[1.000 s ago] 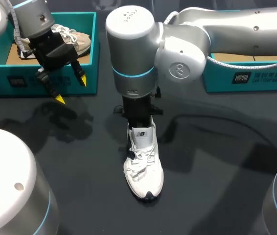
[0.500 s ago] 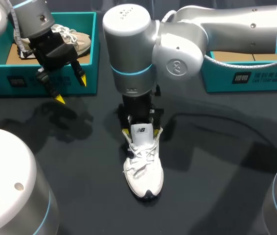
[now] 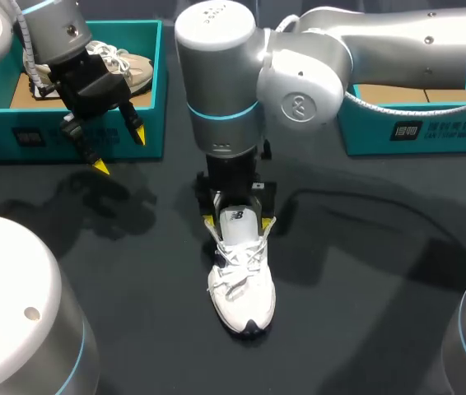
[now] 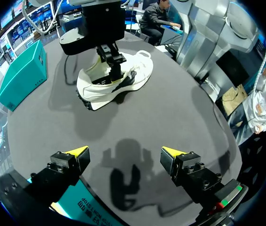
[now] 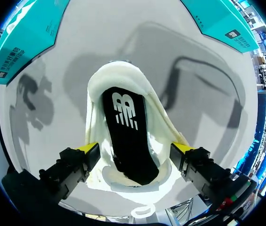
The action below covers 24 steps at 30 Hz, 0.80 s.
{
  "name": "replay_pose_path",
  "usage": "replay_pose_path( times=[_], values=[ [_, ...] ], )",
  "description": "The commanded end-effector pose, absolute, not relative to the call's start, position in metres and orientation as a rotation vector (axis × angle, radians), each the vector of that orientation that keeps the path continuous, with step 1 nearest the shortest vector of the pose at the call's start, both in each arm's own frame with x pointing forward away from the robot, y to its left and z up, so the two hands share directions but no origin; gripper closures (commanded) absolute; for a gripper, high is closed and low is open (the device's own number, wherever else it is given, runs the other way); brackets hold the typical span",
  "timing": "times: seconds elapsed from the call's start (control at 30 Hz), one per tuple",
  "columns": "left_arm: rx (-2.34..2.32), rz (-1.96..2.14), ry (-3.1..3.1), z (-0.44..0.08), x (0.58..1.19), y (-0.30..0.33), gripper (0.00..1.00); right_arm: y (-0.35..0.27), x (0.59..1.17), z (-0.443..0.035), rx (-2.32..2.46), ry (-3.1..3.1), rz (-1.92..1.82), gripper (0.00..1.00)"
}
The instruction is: Take the shoe out of the shoebox, open the shoe tongue, remove and reinsert the insole, then place the shoe into the shoebox
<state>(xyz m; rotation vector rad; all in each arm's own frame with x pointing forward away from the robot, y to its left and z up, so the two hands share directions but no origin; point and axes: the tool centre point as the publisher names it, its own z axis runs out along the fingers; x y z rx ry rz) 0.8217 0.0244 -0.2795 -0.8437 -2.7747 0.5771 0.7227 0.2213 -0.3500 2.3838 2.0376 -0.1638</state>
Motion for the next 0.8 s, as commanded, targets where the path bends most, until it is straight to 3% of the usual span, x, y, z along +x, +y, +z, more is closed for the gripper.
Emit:
replay_pose_path(
  times=[0.03, 0.23, 0.27, 0.3, 0.47, 0.7, 0.8],
  values=[
    [-0.845, 0.574, -2.775, -0.279, 0.822, 0.025, 0.00, 0.221, 0.719, -0.351, 2.388, 2.027, -0.133, 0.00],
    [-0.845, 0.574, -2.775, -0.279, 0.822, 0.025, 0.00, 0.221, 0.720, -0.346, 2.358, 2.042, -0.049, 0.04],
    [-0.845, 0.574, -2.775, -0.279, 0.822, 0.025, 0.00, 0.220, 0.720, -0.344, 2.356, 2.041, -0.039, 0.07],
    [-0.845, 0.574, -2.775, -0.279, 0.822, 0.025, 0.00, 0.220, 0.720, -0.343, 2.352, 2.042, -0.028, 0.20],
    [-0.845, 0.574, -2.775, -0.279, 0.822, 0.025, 0.00, 0.219, 0.722, -0.341, 2.332, 2.034, 0.021, 0.36],
    [-0.845, 0.574, -2.775, -0.279, 0.822, 0.025, 0.00, 0.222, 0.721, -0.328, 2.308, 2.026, 0.046, 0.31],
    [-0.845, 0.574, -2.775, -0.279, 0.822, 0.025, 0.00, 0.222, 0.720, -0.324, 2.294, 2.042, 0.047, 0.20]
  ],
)
